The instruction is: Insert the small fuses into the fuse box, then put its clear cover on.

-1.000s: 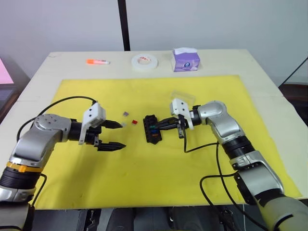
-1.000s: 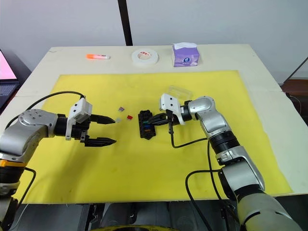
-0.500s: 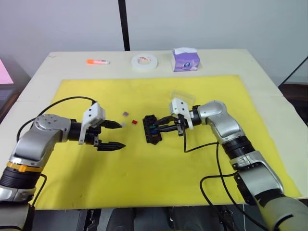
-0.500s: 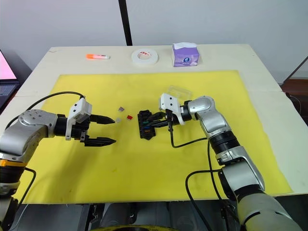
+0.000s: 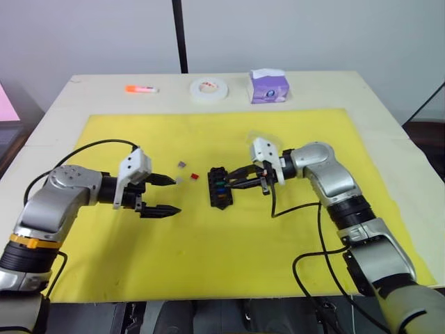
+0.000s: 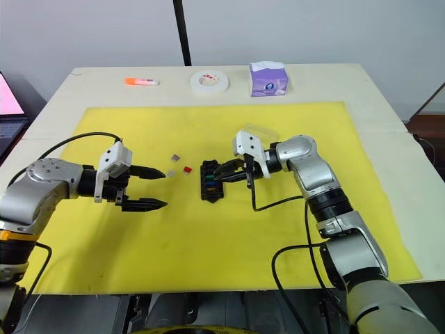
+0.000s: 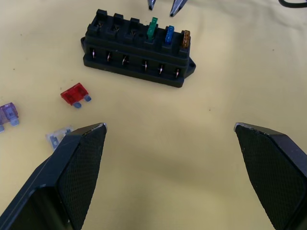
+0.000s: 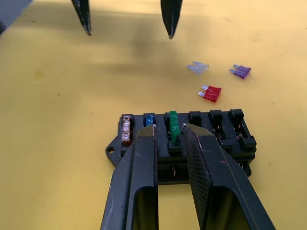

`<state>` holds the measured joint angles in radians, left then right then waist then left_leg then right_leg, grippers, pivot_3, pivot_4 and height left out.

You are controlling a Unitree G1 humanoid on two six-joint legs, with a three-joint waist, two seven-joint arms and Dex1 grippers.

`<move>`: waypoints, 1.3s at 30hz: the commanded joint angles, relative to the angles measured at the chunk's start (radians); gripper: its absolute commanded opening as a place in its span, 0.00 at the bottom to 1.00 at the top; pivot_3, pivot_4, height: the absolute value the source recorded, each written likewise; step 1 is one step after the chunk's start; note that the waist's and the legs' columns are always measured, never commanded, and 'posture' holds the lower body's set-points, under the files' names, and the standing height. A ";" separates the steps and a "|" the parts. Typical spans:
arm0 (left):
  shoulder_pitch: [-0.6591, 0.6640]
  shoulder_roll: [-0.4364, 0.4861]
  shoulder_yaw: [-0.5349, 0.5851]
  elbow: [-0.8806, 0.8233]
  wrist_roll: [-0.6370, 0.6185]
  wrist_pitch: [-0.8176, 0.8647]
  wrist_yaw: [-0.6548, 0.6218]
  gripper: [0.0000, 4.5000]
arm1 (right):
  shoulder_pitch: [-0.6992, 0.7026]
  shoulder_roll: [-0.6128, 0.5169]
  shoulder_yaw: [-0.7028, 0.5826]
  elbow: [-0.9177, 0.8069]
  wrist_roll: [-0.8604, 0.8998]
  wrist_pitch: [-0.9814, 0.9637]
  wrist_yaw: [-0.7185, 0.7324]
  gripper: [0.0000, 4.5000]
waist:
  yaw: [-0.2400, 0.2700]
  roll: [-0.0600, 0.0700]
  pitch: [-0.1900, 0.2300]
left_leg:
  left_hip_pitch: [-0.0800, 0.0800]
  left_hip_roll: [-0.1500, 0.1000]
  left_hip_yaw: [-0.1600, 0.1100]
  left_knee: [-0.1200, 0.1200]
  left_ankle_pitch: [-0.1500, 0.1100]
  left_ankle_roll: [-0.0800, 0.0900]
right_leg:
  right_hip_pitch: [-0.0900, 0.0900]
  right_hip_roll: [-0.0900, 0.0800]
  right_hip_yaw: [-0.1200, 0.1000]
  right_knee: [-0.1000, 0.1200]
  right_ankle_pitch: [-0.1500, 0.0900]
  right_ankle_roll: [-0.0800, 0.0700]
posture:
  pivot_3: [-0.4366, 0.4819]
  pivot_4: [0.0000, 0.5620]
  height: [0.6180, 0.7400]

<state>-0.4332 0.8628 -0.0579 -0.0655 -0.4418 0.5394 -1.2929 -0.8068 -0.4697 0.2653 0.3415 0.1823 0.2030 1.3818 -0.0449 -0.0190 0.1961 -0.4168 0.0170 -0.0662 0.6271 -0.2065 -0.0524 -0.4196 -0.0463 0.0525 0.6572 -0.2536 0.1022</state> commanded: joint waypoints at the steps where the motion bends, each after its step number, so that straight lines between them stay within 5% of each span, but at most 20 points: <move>1: -0.027 0.021 0.012 -0.006 0.000 -0.008 -0.018 1.00 | -0.024 -0.004 -0.028 -0.043 0.028 0.016 0.001 0.21 | 0.000 0.000 0.000 | 0.000 0.000 0.000 0.000 0.000 0.000 | 0.000 0.000 0.000 0.000 0.000 0.000 | 0.48 0.27 1.00; 4: -0.037 0.029 0.011 -0.010 0.001 -0.005 -0.029 1.00 | -0.033 0.005 -0.037 -0.053 0.043 0.046 -0.010 0.21 | 0.000 0.000 0.000 | 0.000 0.000 0.000 0.000 0.000 0.000 | 0.000 0.000 0.000 0.000 0.000 0.000 | 0.48 0.27 1.00; 8: -0.052 0.031 0.006 -0.013 0.001 -0.003 -0.034 1.00 | -0.039 0.037 -0.034 -0.060 0.048 0.086 -0.047 0.00 | 0.000 0.000 0.000 | 0.000 0.000 0.000 0.000 0.000 0.000 | 0.000 0.000 0.000 0.000 0.000 0.000 | 0.48 0.27 1.00; 39: -0.028 0.032 0.009 -0.035 0.001 -0.001 -0.022 1.00 | 0.016 0.064 0.011 0.027 -0.028 0.004 -0.086 0.00 | 0.000 0.000 0.000 | -0.001 0.000 0.000 0.000 0.000 0.000 | -0.001 0.000 0.000 0.000 0.000 0.000 | 0.48 0.27 1.00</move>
<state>-0.4517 0.8830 -0.0630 -0.0831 -0.4399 0.5421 -1.3152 -0.7951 -0.4107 0.2734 0.3628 0.1597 0.2168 1.2989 -0.0449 -0.0190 0.1961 -0.4176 0.0170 -0.0661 0.6269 -0.2065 -0.0524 -0.4204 -0.0464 0.0526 0.6572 -0.2536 0.1022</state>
